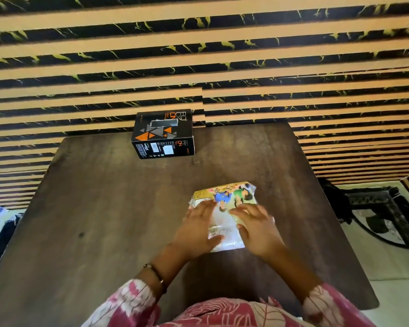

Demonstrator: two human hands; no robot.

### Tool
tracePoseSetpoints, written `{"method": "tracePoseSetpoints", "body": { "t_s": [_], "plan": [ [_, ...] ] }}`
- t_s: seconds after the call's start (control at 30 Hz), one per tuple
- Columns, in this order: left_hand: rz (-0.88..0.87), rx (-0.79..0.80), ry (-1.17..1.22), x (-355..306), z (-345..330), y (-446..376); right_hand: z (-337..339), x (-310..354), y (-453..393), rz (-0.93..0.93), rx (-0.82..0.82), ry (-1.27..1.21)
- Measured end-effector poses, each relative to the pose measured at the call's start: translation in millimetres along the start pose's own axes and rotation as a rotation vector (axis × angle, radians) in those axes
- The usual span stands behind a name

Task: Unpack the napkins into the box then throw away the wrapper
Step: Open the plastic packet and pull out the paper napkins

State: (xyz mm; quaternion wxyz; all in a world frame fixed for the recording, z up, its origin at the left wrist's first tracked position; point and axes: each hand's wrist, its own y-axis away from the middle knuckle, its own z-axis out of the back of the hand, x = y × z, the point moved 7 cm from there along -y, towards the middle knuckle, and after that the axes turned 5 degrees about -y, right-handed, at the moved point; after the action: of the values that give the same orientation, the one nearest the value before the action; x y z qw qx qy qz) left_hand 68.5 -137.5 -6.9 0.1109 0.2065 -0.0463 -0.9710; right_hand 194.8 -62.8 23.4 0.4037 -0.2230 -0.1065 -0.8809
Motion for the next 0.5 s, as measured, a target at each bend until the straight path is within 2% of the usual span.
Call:
{"method": "tracePoseSetpoints", "body": {
  "t_s": [0.07, 0.13, 0.5],
  "plan": [
    [-0.005, 0.098, -0.124, -6.2, -11.0, -12.2, -19.0, 11.3, -17.3, 0.071, 0.193, 0.06],
    [0.005, 0.142, -0.136, -7.3, -16.8, -17.4, -31.1, 15.4, -27.5, 0.104, 0.32, 0.131],
    [0.035, 0.119, -0.122, 0.5, -23.1, -14.4, -21.0, 18.0, -53.0, 0.226, 0.48, 0.355]
  ]
}}
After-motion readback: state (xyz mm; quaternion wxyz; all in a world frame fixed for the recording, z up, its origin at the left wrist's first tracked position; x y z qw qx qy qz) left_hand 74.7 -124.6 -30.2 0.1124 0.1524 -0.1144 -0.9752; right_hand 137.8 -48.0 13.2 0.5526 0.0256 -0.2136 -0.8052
